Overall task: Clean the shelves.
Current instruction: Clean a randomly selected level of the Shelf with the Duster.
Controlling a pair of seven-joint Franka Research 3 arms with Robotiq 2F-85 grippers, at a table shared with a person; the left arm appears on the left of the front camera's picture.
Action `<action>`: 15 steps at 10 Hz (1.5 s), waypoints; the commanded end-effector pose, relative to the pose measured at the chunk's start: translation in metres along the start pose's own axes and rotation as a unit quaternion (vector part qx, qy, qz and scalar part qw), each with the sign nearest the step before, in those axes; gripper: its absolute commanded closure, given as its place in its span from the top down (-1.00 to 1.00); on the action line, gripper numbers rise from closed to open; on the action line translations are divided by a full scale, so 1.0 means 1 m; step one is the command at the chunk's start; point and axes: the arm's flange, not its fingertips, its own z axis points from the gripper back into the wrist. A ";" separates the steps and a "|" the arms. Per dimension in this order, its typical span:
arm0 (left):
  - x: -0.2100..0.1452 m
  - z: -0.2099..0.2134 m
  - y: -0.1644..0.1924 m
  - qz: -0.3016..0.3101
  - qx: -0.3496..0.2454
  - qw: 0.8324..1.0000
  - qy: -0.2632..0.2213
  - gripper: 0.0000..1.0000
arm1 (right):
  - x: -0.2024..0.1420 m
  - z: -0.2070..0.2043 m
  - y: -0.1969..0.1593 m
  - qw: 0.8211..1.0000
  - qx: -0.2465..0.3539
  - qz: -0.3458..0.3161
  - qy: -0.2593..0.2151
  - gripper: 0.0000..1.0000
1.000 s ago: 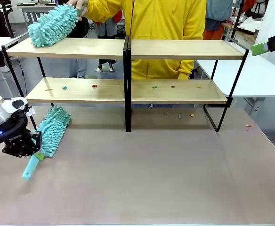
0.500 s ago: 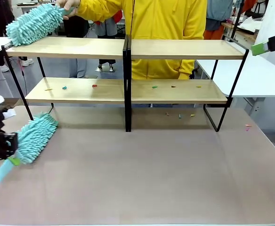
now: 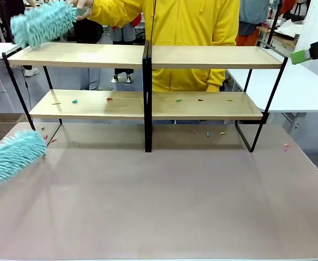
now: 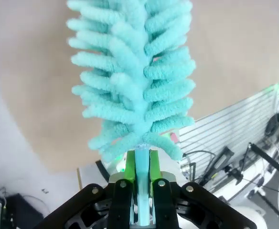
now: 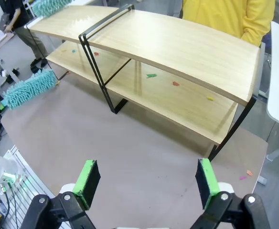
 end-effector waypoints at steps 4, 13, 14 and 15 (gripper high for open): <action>0.020 -0.019 -0.008 -0.009 -0.003 1.000 0.025 -0.75 | 0.000 0.000 0.000 1.000 0.001 0.000 0.000 1.00; -0.047 0.013 0.044 -0.416 -0.086 0.901 0.086 -0.75 | 0.000 0.000 0.000 1.000 0.001 0.000 0.000 1.00; -0.065 0.021 0.064 -0.428 -0.146 0.892 -0.019 -0.75 | 0.000 0.000 0.000 1.000 0.001 0.000 0.000 1.00; -0.077 0.038 0.089 -0.432 -0.185 0.878 -0.086 -0.75 | 0.000 0.000 0.000 1.000 0.001 0.000 0.000 1.00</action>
